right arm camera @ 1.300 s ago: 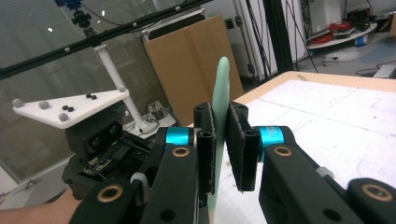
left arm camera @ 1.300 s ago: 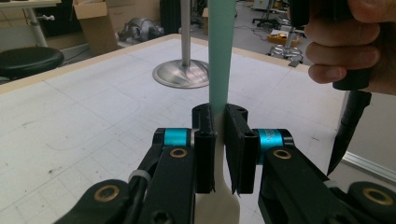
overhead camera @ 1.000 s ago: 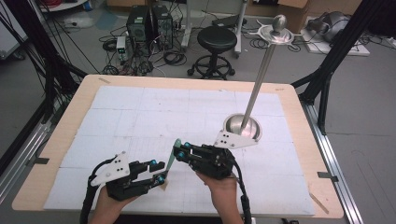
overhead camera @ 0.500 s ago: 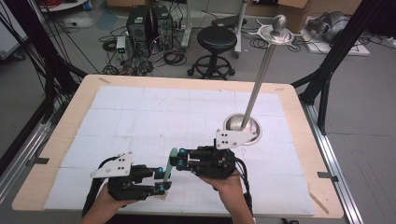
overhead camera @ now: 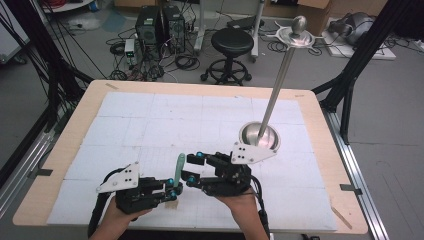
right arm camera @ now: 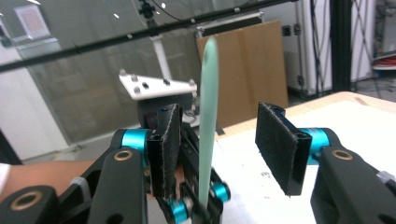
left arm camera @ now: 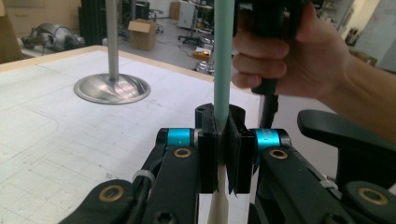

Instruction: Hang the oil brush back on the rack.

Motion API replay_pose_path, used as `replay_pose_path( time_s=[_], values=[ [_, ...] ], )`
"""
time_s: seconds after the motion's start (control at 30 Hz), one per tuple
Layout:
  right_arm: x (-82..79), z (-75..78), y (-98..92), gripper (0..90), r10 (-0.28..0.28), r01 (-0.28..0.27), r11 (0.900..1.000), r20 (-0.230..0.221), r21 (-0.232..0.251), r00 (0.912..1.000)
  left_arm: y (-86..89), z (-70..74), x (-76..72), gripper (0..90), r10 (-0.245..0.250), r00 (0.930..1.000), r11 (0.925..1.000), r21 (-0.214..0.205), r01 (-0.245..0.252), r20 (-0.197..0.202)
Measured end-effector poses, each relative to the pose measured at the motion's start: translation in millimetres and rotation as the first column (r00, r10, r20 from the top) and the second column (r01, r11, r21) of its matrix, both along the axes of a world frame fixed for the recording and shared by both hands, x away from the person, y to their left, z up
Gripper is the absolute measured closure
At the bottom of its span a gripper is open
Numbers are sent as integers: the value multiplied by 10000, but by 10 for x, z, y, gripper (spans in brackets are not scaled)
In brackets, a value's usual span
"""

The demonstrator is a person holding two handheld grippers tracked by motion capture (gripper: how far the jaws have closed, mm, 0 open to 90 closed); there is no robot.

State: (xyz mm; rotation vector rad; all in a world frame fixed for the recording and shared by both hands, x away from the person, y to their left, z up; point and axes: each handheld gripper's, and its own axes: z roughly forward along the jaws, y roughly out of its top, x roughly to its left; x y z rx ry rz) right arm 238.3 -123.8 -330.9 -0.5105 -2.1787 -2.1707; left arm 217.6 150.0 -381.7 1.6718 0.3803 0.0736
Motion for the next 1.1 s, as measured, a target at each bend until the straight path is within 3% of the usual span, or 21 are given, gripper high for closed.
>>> replay_pose_path(
  time_s=[0.17, 0.27, 0.33, 0.37, 0.4, 0.43, 0.47, 0.57, 0.63, 0.67, 0.7, 0.73, 0.83, 0.87, 0.9, 0.93, 1.0, 1.07, 1.1],
  values=[
    [-14, -30, 72, 550, 54, -53, 9999, 48, -119, 10000, -33, -8, -4, 842, -179, 9998, 9998, -134, 178, -83],
    [-17, -29, 92, 812, 387, -387, 9993, 121, -11, 9992, -62, -22, -5, 841, -309, 9995, 9994, -152, 309, -17],
    [-6, -27, 78, 825, 361, -361, 9993, -6, 128, 9993, -67, -22, 0, 835, -247, 9997, 9995, -193, 246, -32],
    [-3, -26, 67, 827, 318, -317, 9994, -87, 132, 9995, -62, -21, 9, 807, -155, 9999, 9997, -164, 155, -5],
    [-3, -26, 67, 827, 318, -317, 9994, -87, 132, 9995, -62, -21, 9, 722, -155, 9999, 9997, -164, 155, -5],
    [0, -20, 49, 830, 27, -27, 10000, -33, 62, 10000, -49, -19, 19, 722, 6, 10000, 10000, -55, -6, -4],
    [23, 5, -21, 831, -452, 451, 9989, -120, -98, 9989, 6, -21, 32, 602, 399, 9991, 9990, 175, -401, 141],
    [67, 35, -121, 831, -931, 929, 9956, -224, -106, 9954, 103, -29, 57, 523, 800, 9966, 9967, 147, -802, 176],
    [118, 78, -224, 831, -1424, 1421, 9898, -258, -110, 9895, 217, -35, 91, 462, 1255, 9918, 9921, 20, -1256, 223],
    [163, 134, -315, 831, -1898, 1895, 9818, -232, -137, 9815, 276, -38, 108, 397, 1503, 9885, 9886, -36, -1502, 189],
    [163, 134, -315, 831, -1898, 1895, 9818, -232, -137, 9815, 337, -41, 124, 397, 1674, 9857, 9859, -71, -1673, 197],
    [203, 195, -383, 831, -2236, 2231, 9745, -185, -237, 9745, 392, -47, 134, 356, 1875, 9820, 9822, -161, -1872, 212],
    [241, 254, -442, 831, -2395, 2389, 9704, -134, -364, 9708, 536, -71, 159, 317, 2382, 9710, 9710, -254, -2378, 175],
    [278, 321, -502, 831, -2541, 2536, 9662, -36, -466, 9672, 611, -93, 175, 286, 2610, 9651, 9653, -75, -2609, 208],
    [295, 357, -537, 831, -2569, 2564, 9652, -33, -513, 9664, 611, -93, 175, 269, 2610, 9651, 9653, -75, -2609, 208],
    [318, 394, -570, 830, -2622, 2619, 9637, 12, -522, 9650, 663, -118, 190, 248, 2850, 9583, 9585, -7, -2851, 196],
    [365, 470, -638, 831, -2717, 2715, 9604, 61, -616, 9624, 686, -130, 199, 213, 2950, 9554, 9555, 3, -2950, 154],
    [389, 510, -671, 831, -2765, 2767, 9587, 113, -654, 9609, 711, -145, 210, 171, 3257, 9454, 9453, 171, -3258, 95],
    [434, 585, -734, 831, -2843, 2845, 9561, 128, -702, 9586, 740, -157, 215, 173, 3243, 9459, 9457, 191, -3245, 114]
  ],
)
